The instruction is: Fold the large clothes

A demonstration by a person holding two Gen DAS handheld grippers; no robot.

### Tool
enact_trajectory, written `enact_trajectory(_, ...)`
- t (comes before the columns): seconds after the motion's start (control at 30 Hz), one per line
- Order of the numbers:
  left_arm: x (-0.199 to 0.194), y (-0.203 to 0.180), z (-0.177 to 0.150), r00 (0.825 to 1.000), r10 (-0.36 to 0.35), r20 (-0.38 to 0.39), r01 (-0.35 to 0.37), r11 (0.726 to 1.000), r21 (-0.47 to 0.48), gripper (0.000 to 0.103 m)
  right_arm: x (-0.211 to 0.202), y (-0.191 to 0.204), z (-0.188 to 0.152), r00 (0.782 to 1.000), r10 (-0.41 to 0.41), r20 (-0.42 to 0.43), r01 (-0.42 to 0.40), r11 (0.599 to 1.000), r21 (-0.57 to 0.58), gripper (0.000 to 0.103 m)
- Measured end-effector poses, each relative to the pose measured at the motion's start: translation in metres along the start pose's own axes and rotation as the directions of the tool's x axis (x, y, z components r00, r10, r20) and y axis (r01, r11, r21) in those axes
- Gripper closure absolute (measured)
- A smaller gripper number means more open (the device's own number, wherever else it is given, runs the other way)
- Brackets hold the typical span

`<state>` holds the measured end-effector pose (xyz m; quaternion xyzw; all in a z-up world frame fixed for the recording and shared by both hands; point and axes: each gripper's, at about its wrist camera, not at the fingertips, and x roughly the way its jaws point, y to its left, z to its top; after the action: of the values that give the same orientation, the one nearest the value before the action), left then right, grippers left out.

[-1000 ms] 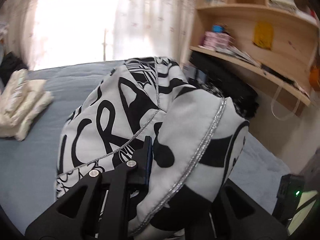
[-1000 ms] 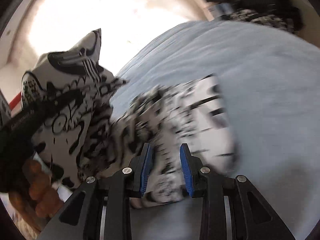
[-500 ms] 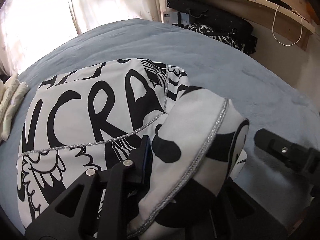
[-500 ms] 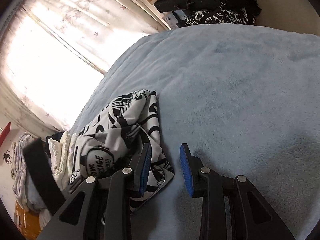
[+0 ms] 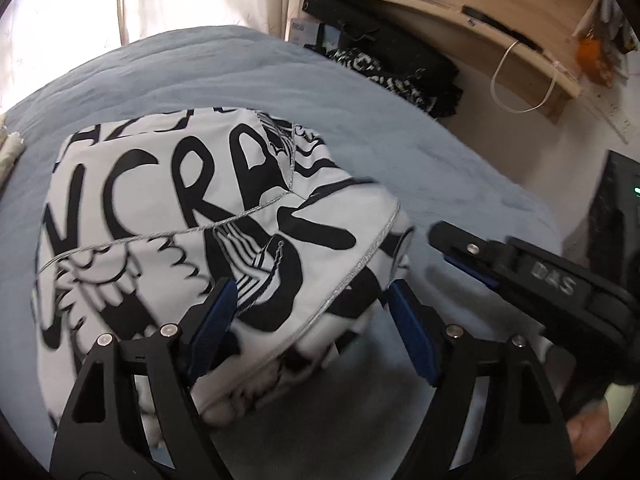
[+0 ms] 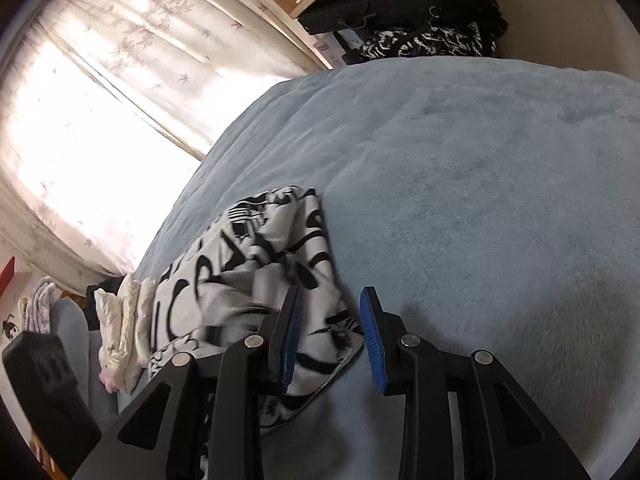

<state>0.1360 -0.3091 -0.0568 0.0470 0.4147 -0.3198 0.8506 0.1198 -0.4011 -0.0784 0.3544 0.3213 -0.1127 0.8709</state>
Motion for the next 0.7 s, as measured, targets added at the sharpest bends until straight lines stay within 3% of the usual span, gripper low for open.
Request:
enact_trajectory(0.13,-0.049,0.023,-0.004,0.998,-0.017,0.063,0.021,0.998,-0.059,0.028,-0.017,0.02,-0.002,1.0,0.02,-0.006,-0.02,1.0,-0.018,0.073)
enact_trajectory(0.23,-0.085,0.054,-0.008,0.993,0.018,0.116,-0.003,0.992,-0.129,0.028,-0.024,0.035,-0.002,0.999,0.043,-0.024,-0.044,0.999,-0.026,0.072)
enact_trajectory(0.3,-0.099,0.081,-0.01,0.989,0.069,0.134,-0.043,0.982,-0.186,0.028,-0.024,0.043,0.004,0.997,0.066,-0.047,-0.067,0.998,-0.021,0.065)
enact_trajectory(0.37,-0.104,0.107,-0.012,0.984,0.125,0.123,-0.093,0.967,-0.237,0.028,-0.023,0.05,0.013,0.992,0.103,-0.072,-0.104,0.995,0.001,0.052)
enact_trajectory(0.47,-0.102,0.146,-0.016,0.982,0.171,0.08,-0.138,0.939,-0.316,0.032,-0.011,0.057,0.036,0.978,0.17,-0.122,-0.165,0.985,0.05,0.049)
enact_trajectory(0.6,-0.092,0.183,-0.026,0.991,0.134,0.03,-0.111,0.91,-0.399,0.046,0.017,0.059,0.06,0.956,0.186,-0.229,-0.174,0.982,0.072,0.049)
enact_trajectory(0.7,-0.078,0.198,-0.032,0.996,0.081,0.023,-0.063,0.901,-0.429,0.049,0.036,0.061,0.067,0.936,0.155,-0.316,-0.153,0.988,0.033,0.049)
